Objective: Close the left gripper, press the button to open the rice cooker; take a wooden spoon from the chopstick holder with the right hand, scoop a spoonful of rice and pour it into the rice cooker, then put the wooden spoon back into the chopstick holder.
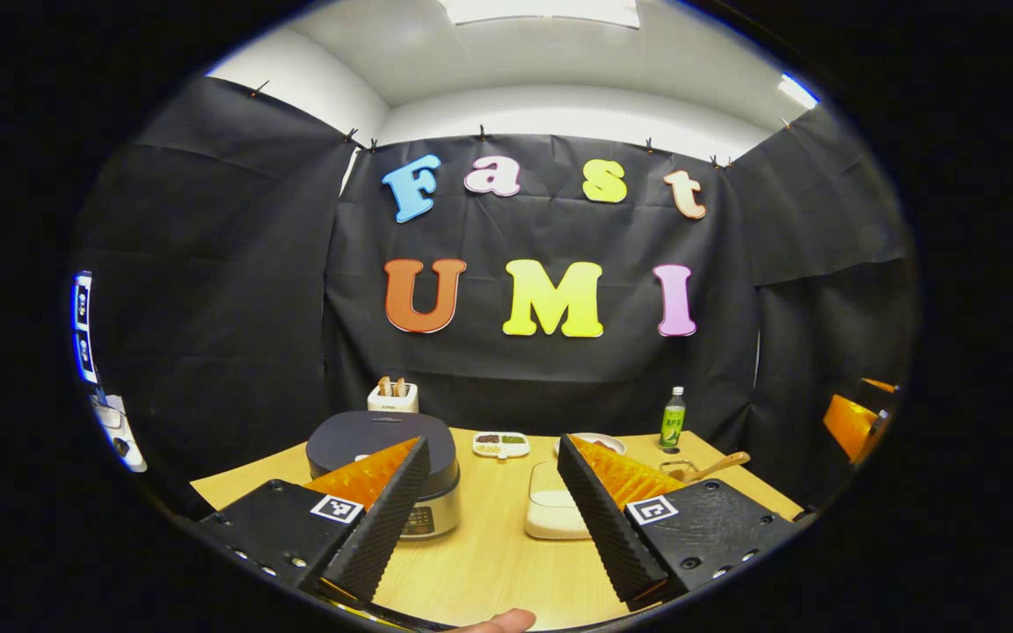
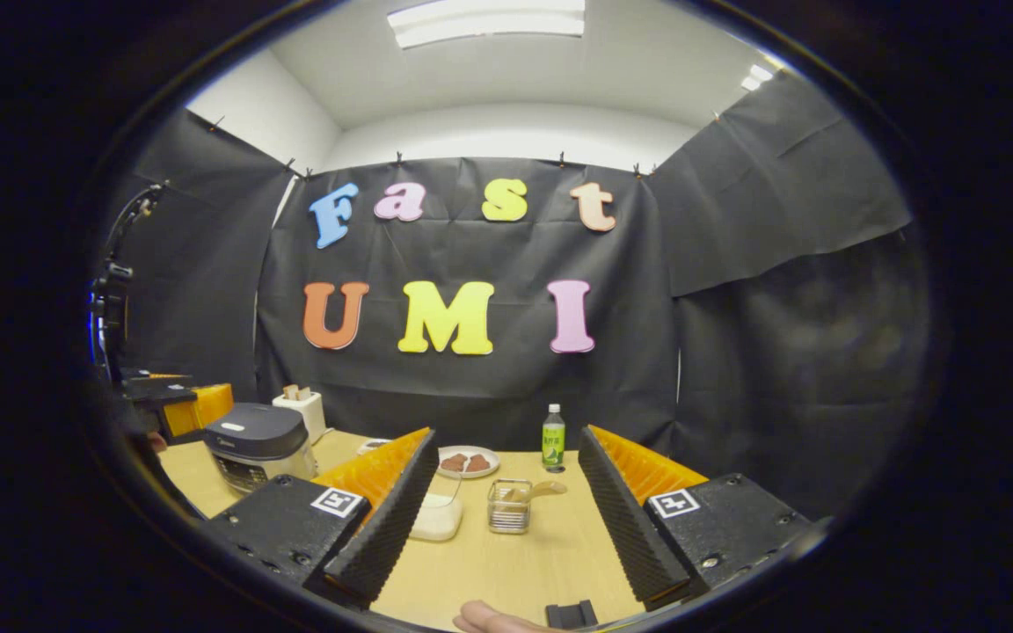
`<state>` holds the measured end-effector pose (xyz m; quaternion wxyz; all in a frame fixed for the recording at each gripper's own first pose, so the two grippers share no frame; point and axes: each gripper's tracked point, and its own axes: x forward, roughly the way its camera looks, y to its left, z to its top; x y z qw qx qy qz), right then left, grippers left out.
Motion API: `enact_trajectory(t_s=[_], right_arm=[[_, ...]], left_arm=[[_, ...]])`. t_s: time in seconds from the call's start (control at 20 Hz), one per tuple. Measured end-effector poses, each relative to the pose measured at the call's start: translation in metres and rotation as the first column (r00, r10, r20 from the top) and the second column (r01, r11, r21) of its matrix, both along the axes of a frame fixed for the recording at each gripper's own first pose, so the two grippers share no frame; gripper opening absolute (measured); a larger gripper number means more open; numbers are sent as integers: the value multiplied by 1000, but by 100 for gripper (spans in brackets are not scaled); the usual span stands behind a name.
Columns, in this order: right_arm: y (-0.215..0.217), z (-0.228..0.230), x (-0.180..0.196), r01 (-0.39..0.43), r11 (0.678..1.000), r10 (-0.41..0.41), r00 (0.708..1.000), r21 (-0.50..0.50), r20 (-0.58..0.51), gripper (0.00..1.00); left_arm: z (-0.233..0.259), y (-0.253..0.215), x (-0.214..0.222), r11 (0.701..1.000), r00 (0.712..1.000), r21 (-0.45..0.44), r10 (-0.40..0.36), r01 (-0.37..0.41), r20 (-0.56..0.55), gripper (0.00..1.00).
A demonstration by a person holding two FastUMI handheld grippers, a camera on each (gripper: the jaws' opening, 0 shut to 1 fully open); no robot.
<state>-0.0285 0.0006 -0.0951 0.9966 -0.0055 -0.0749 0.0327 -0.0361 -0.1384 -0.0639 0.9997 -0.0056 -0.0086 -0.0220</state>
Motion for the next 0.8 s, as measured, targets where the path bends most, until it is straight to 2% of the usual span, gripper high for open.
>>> enact_trajectory(t_s=[0.25,0.55,0.8], right_arm=[[1,4,-12,-29,1000,29,1000,4,-10,100],[-17,13,-22,23,1000,-23,1000,6,1,100],[-14,17,-33,20,1000,-20,1000,-9,3,100]], left_arm=[[6,-11,-18,1000,999,19,-22,21,33,93],[5,8,-30,1000,1000,10,-2,2,23,93],[10,20,-34,1000,999,13,14,-15,35,93]])
